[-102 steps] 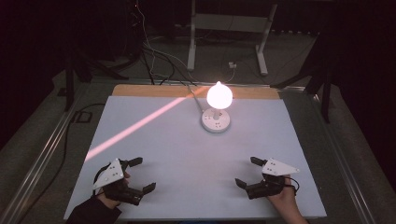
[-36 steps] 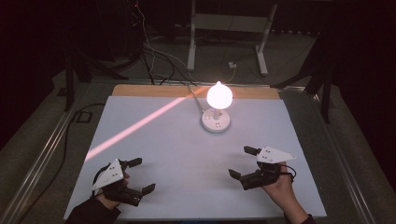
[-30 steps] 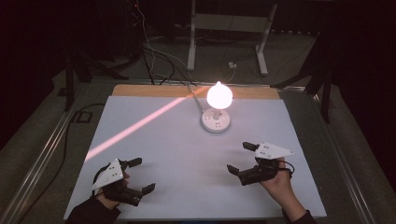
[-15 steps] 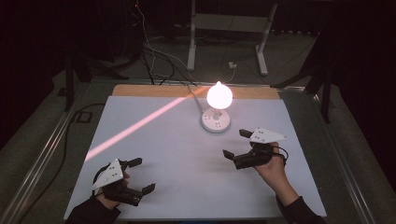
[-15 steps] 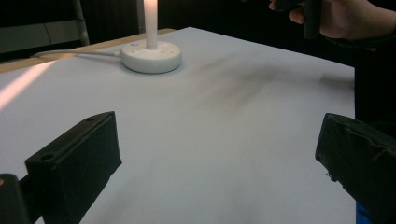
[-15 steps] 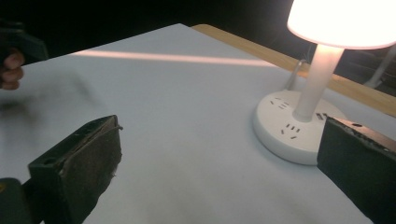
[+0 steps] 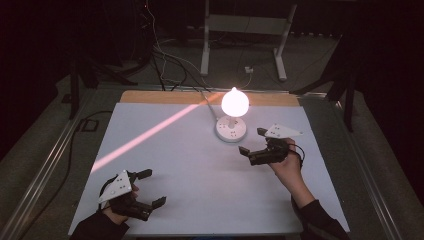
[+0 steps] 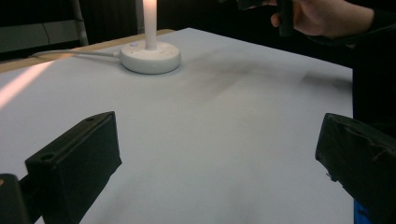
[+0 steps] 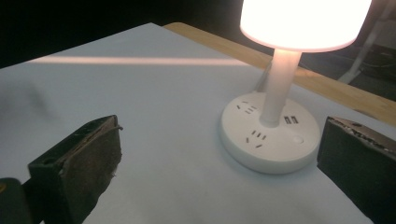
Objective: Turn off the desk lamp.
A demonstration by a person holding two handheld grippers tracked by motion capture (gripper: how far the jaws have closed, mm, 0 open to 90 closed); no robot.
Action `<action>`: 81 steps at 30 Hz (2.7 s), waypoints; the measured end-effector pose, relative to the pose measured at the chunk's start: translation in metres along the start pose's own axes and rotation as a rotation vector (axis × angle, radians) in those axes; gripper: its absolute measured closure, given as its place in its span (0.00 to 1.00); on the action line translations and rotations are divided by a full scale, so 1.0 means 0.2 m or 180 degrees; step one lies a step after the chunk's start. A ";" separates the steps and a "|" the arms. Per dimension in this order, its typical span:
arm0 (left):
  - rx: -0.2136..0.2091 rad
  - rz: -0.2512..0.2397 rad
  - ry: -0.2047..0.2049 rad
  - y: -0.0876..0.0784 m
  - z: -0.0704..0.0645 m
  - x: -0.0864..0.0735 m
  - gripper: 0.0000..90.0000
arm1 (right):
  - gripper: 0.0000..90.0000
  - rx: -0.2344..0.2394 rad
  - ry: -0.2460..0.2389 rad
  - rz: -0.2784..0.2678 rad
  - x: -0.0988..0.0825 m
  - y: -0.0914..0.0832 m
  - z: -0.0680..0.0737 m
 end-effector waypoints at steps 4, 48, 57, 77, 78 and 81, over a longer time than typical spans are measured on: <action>0.0000 0.0002 0.0004 0.00 0.00 0.00 0.01 | 0.00 -0.0072 0.0002 0.0049 0.00 0.05 -0.04; 0.0023 -0.0003 -0.0013 0.00 0.00 0.00 0.01 | 0.91 -0.0920 0.0443 0.0377 -0.15 0.43 -0.39; 0.0025 0.0004 -0.0014 0.00 0.00 0.00 0.01 | 1.00 -0.0932 0.0586 0.0403 -0.16 0.47 -0.39; 0.0018 -0.0006 -0.0020 0.00 0.00 0.00 0.01 | 1.00 -0.0806 0.0841 0.0375 -0.16 0.55 -0.37; 0.0020 -0.0002 -0.0020 0.00 0.00 0.00 0.01 | 1.00 -0.0814 0.0822 0.0387 -0.16 0.55 -0.37; 0.0015 -0.0007 -0.0020 0.00 0.00 0.00 0.01 | 1.00 -0.0817 0.0811 0.0384 -0.16 0.55 -0.37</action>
Point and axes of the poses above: each handheld gripper's, and its own axes: y roughly forward along the jaws, x roughly out of its top, z roughly to its left, the point moved 6 cm from there along y, roughly forward along the jaws, and after that the axes turned 3 degrees about -x, right-handed, at the moved point
